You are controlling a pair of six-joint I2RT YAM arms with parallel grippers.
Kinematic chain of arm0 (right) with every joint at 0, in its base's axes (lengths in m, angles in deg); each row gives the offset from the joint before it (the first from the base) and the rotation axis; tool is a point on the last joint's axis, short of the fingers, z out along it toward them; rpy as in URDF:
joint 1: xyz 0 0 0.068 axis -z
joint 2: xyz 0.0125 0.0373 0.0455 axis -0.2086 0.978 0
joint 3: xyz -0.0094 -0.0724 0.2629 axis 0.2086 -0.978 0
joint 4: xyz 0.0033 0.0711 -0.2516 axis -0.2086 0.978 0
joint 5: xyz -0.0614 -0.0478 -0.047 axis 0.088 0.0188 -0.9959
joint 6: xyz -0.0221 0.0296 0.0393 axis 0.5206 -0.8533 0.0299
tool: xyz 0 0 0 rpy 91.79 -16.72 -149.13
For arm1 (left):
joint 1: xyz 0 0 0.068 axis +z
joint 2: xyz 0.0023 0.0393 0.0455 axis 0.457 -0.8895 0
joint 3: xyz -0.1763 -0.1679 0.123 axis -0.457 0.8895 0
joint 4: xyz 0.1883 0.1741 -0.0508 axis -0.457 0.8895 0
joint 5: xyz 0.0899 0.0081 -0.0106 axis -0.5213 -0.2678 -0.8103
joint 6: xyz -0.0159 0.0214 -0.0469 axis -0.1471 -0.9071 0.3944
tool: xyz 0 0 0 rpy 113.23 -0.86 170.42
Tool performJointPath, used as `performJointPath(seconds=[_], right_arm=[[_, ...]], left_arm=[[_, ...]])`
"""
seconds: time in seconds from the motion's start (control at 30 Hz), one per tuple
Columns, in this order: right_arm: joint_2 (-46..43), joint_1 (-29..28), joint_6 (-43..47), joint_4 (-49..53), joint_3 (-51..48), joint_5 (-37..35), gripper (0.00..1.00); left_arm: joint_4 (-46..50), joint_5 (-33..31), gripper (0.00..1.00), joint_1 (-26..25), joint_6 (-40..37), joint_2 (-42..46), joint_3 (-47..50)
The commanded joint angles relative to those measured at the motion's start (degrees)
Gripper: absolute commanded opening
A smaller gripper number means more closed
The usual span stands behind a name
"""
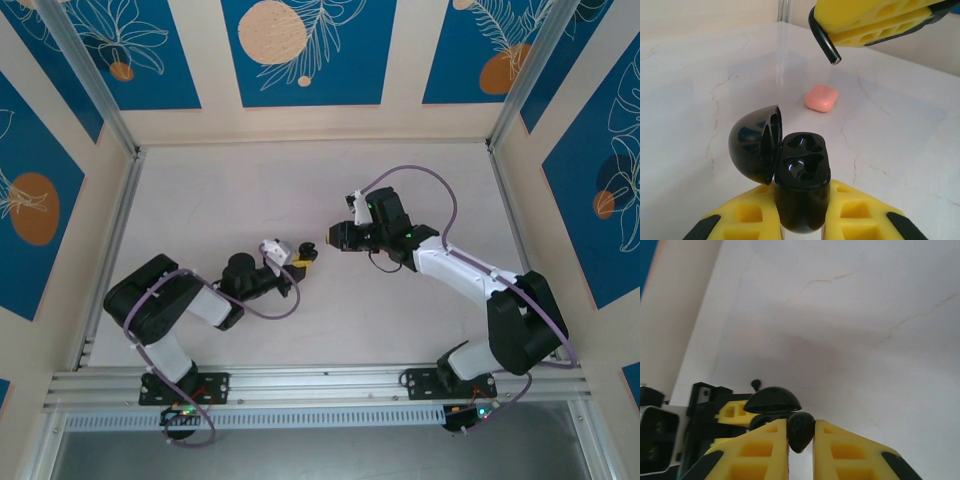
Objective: Insert wireless bluetooth earbuds into charging case
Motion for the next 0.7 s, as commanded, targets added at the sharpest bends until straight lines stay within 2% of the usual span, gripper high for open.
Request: performJointPath(seconds=[0.0,0.67], right_arm=[[-1.3,-0.5,-0.8,-4.4,-1.5,2.7,0.17],[2.4,-3.2,-0.6,-8.1,-0.6,5.2,0.17]], left_arm=[[-7.6,0.5,0.13,-0.8,2.5,-1.6,-1.6],[-7.7,0.2,0.13,-1.1,3.6,1.0,-2.1]])
